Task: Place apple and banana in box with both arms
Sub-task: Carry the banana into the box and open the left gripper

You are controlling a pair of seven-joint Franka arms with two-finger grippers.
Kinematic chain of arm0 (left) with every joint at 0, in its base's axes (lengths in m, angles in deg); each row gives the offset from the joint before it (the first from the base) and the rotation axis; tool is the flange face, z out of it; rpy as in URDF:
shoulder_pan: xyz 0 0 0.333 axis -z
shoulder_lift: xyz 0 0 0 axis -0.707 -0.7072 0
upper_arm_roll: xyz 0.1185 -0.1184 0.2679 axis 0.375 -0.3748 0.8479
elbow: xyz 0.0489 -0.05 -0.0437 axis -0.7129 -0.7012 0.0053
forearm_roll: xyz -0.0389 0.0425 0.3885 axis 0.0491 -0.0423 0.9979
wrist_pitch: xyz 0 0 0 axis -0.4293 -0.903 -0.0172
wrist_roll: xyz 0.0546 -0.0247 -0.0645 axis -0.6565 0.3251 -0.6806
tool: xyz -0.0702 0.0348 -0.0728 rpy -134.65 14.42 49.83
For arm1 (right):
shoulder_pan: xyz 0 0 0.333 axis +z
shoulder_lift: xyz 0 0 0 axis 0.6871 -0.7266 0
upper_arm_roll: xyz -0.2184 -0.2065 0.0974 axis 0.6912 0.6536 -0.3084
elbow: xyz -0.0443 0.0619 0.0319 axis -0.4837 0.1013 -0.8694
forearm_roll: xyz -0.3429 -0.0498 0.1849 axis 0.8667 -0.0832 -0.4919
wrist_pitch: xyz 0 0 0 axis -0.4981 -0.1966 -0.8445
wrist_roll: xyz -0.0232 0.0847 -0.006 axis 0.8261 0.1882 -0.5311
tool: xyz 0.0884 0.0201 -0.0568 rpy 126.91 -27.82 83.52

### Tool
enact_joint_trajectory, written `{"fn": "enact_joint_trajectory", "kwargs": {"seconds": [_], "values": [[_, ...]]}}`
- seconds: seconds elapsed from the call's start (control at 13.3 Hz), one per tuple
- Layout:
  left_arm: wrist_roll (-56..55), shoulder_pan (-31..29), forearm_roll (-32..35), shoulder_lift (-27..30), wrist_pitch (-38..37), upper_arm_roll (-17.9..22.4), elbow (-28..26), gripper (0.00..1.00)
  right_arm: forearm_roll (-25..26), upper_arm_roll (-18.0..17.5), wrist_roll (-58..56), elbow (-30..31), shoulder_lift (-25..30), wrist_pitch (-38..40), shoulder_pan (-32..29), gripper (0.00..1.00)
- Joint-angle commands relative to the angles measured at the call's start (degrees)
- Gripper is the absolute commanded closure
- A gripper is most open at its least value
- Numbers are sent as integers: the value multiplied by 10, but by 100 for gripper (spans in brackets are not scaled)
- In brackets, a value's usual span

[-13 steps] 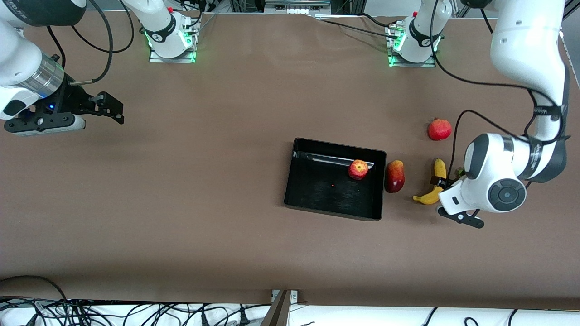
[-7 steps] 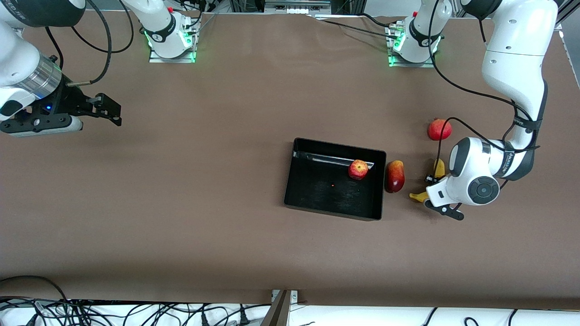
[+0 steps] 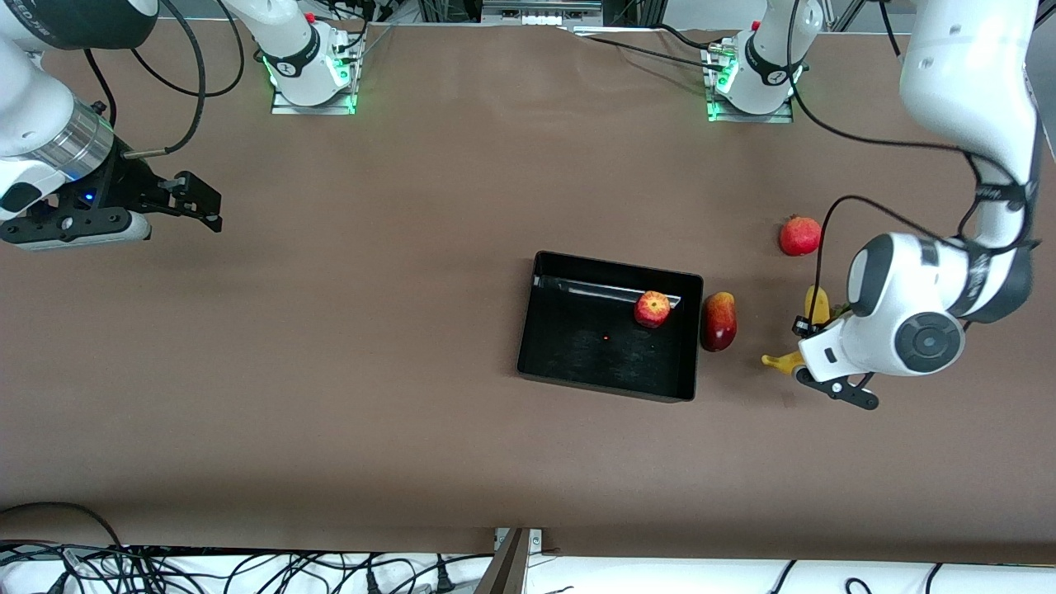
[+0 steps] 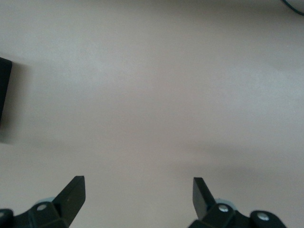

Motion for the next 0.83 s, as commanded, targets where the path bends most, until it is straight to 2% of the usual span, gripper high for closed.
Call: {"fn": "enact_joint_trajectory", "kwargs": {"seconds": [0.0,0.23,0.38,0.75], "values": [[-68,31,-80,-4,-61,-13,54,100,6,-2,1,-10,-2,7,-2,0],[-233,122,-101,-10,-54,-16,56,100,6,-2,2,-10,-3,7,-3,0],[-333,183,-101,-28,-10,-15,55,100,6,-2,2,-10,-3,8,-4,0],[-424,256,-99,-102,131,-15,44,100,6,-2,2,-10,-3,10,-4,0]]}}
